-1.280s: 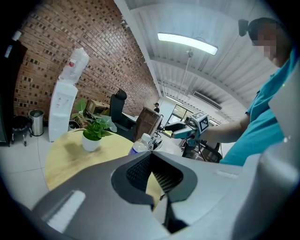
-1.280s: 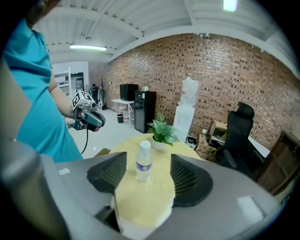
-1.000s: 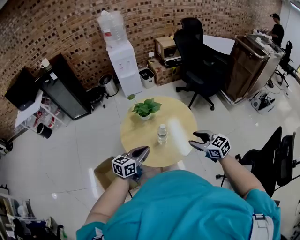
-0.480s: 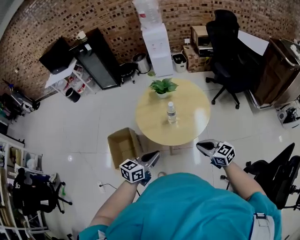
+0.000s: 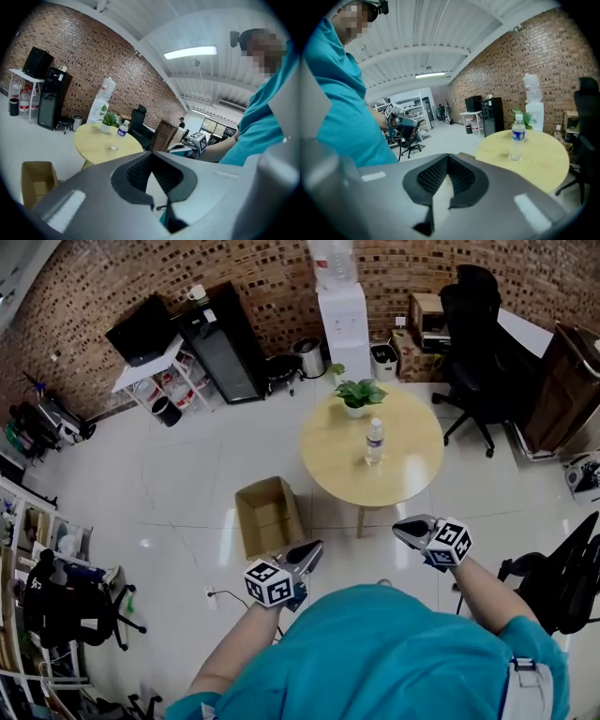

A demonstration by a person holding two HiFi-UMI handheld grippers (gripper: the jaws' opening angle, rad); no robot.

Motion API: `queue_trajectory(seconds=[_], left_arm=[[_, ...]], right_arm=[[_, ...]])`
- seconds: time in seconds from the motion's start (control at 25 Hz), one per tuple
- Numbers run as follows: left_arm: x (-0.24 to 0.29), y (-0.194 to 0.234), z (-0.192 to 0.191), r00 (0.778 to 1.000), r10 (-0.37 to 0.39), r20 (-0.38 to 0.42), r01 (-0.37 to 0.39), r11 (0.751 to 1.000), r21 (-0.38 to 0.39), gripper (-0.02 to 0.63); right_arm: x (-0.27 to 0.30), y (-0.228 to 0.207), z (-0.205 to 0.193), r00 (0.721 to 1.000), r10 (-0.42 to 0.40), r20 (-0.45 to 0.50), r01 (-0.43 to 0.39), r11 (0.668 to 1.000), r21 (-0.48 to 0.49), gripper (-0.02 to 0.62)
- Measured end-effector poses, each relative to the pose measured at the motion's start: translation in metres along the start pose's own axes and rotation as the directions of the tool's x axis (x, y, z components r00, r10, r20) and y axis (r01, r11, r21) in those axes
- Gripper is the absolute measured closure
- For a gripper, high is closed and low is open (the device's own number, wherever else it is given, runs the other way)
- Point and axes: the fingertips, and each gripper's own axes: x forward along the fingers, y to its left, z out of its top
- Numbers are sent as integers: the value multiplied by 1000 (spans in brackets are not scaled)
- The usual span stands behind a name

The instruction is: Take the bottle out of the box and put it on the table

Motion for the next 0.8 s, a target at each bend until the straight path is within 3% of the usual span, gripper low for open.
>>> queue_trajectory(seconds=[0.28, 0.44, 0.64, 0.8], left_arm=[[-113, -4, -18, 996, -87, -28, 88, 995, 38, 606], [-149, -11, -27, 993, -120, -3, 120, 993, -20, 606], [-166, -73, -21, 985, -171, 37, 171, 985, 3, 606], [-169, -141, -29, 986, -146, 76, 143, 989, 35, 606]], right_arm=[[32, 107, 16, 993, -108, 42, 103, 989, 106, 594], [35, 164, 18, 992, -120, 42, 114, 986, 124, 594], [-10, 216, 35, 985, -152, 76, 143, 983, 115, 594], [-65, 254, 29, 989, -112, 100, 105, 992, 73, 593]])
